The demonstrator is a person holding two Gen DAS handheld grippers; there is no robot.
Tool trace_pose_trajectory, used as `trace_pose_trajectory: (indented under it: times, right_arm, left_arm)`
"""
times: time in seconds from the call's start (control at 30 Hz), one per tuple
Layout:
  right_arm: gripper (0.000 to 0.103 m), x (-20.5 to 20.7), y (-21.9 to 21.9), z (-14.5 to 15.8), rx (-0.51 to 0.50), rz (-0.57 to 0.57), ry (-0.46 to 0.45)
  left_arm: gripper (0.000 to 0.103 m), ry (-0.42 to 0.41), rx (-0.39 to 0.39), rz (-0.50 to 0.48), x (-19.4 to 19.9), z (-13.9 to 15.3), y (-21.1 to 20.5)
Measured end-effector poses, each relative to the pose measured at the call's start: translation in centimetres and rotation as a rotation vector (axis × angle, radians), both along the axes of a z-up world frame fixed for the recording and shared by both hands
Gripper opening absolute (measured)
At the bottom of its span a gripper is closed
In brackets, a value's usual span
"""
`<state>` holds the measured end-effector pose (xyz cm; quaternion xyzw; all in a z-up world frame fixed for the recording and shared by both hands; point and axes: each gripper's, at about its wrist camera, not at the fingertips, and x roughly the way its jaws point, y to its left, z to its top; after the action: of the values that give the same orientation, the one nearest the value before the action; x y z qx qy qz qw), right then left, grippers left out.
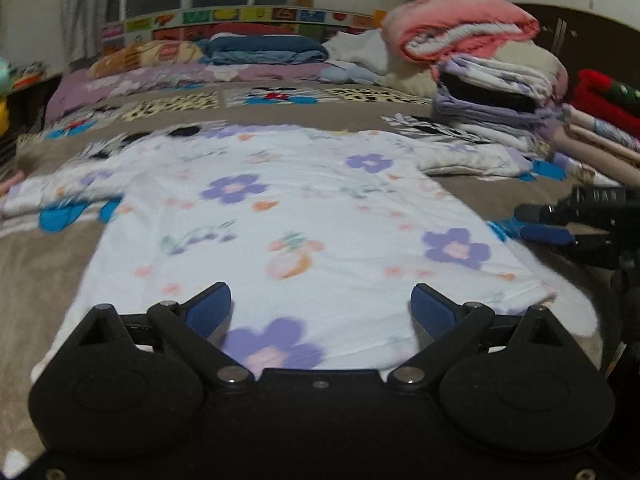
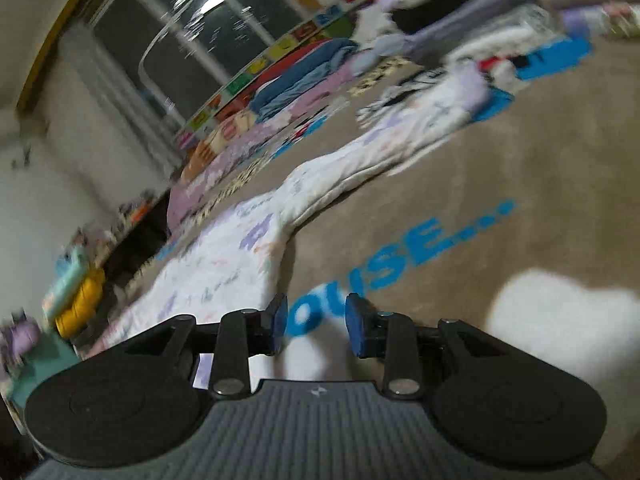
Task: Fold clothes
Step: 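Move the left tool toward the lavender sleeve cuff beside the clothes stack, then grasp the lavender sleeve cuff with the left tool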
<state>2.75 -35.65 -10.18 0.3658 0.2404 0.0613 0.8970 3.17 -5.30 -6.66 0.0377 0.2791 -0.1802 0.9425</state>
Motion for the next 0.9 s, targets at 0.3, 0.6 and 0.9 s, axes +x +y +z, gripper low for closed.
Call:
trace_pose_trajectory:
  times: [0.3,0.6,0.9]
  right_arm:
    - [0.035,-0.6,-5.7,-0.8,0.172,-0.179,-0.02]
    - [0.035,-1.1,-9.5,-2.2,0.248,-0.322,-0.042]
    - [0.035,-1.5,-12.0,-2.6,0.253,-0.463,-0.067]
  left_arm:
    - [0.098,-0.086,0.207,-0.146,1.9,1.4,-10.5]
    - [0.093,-0.205,0.54,-0.316,5.4,-0.3,-21.2]
    - [0.085,-0.341,0.724,-0.422,7.6,-2.1,-26.9]
